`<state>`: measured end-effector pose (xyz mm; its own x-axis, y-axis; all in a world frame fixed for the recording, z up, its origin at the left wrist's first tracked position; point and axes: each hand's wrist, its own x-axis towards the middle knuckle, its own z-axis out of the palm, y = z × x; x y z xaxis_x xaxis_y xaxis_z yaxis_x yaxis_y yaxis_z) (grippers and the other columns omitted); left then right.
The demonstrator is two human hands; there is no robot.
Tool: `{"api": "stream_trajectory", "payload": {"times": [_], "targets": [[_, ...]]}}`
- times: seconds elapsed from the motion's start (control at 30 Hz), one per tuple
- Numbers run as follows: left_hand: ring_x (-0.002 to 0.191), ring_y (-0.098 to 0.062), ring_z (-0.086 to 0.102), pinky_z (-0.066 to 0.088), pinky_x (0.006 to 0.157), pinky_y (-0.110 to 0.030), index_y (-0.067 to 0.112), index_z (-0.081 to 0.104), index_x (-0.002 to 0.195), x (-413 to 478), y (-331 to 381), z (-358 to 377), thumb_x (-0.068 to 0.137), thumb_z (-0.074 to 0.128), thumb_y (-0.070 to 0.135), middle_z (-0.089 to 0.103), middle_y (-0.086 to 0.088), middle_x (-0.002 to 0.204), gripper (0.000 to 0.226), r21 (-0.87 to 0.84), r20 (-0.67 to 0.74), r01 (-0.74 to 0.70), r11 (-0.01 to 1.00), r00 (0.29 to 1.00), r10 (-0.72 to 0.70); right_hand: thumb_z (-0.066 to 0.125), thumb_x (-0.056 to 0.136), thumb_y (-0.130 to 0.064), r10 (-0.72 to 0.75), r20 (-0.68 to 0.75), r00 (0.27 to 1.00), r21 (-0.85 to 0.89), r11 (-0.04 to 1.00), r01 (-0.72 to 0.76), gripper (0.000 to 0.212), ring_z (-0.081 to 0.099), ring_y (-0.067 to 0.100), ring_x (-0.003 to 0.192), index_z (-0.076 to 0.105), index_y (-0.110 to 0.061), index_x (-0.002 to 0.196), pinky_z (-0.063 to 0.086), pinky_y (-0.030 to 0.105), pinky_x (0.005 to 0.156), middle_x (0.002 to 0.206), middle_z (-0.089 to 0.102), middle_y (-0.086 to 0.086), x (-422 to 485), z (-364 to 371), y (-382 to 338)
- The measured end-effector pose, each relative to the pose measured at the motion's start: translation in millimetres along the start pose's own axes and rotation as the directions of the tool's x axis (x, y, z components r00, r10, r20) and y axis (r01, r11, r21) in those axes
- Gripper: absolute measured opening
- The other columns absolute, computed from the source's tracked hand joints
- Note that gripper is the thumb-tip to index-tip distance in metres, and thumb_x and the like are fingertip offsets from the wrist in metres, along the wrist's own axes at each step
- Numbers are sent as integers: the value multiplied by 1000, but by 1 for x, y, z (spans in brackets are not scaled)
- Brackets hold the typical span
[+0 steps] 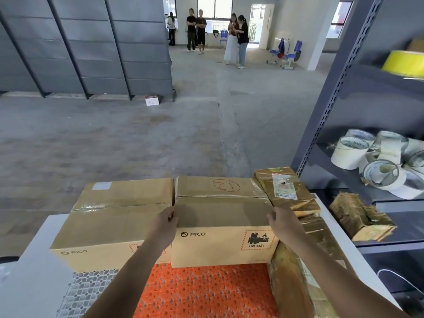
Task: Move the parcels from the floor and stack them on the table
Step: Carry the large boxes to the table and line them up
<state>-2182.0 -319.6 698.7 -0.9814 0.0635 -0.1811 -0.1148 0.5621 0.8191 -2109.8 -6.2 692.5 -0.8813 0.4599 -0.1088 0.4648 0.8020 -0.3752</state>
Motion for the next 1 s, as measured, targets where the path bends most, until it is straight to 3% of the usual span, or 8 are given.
{"api": "stream_trajectory", "payload": {"times": [0.2, 0.3, 0.4, 0.53, 0.6, 0.7, 0.83, 1.0], "targets": [[84, -23, 54, 43, 63, -29, 20, 54, 133, 3, -7, 0, 99, 41, 18, 62, -11, 114, 36, -2, 2, 13, 1000, 1000, -13, 48, 96, -34, -48, -15, 999, 62, 997, 49, 33, 61, 20, 83, 60, -13, 116, 57, 37, 72, 100, 57, 3, 1, 7, 4], [112, -34, 50, 49, 86, -40, 24, 40, 143, -1, -7, 1, 100, 32, 24, 56, -13, 115, 44, 129, 18, 1, 992, 1000, -3, 35, 84, -59, -60, 48, 997, 43, 997, 58, 63, 59, 24, 98, 57, -16, 124, 55, 46, 84, 109, 56, 3, 0, 8, 3], [135, -30, 29, 34, 105, -41, 23, 26, 150, -5, -8, 2, 103, 25, 26, 47, -13, 138, 47, 230, 63, -48, 972, 997, 35, 41, 86, -67, -96, 100, 990, -61, 993, 102, 72, 42, 24, 123, 42, -20, 141, 46, 43, 99, 134, 43, 5, -5, 4, 2], [137, -26, 30, 27, 108, -40, 35, 10, 152, -6, -21, -1, 98, 27, 51, 37, -5, 149, 59, 226, 174, -83, 971, 984, 43, 67, 73, -66, -184, 256, 949, -41, 979, 201, 98, 16, 26, 142, 21, -32, 152, 35, 47, 111, 154, 15, -5, -7, -2, 11], [131, -25, 39, 33, 101, -39, 41, 3, 151, -8, -28, -9, 82, 24, 77, 50, -2, 135, 80, 313, 211, -169, 935, 972, 105, 75, 72, -56, -188, 232, 954, -37, 979, 202, 97, 17, 25, 141, 24, -34, 151, 34, 45, 110, 153, 18, -3, -7, -3, 13], [133, -19, 36, 30, 106, -38, 34, -2, 152, -7, -46, -22, 79, 32, 80, 48, 2, 138, 92, 516, 262, -312, 797, 944, 200, 70, 78, -54, -190, 190, 963, -99, 972, 211, 91, 21, 25, 139, 23, -31, 153, 33, 42, 110, 150, 25, 0, -8, 1, 11], [132, -25, 36, 31, 107, -45, 17, 22, 150, 1, -72, -22, 77, 49, 70, 40, -1, 148, 95, 733, 301, -449, 511, 887, 350, 65, 83, -53, -171, 154, 973, -144, 971, 193, 88, 22, 24, 137, 20, -26, 154, 30, 41, 111, 149, 28, 2, -9, 3, 9], [91, -28, 64, 54, 77, -47, 10, 64, 114, 10, -69, -20, 53, 83, 59, 70, -4, 99, 80, 804, 255, -456, 382, 844, 472, 65, 85, -49, -151, 143, 978, -133, 977, 170, 85, 23, 24, 137, 21, -24, 154, 31, 42, 112, 147, 30, 3, -10, 1, 4]]}}
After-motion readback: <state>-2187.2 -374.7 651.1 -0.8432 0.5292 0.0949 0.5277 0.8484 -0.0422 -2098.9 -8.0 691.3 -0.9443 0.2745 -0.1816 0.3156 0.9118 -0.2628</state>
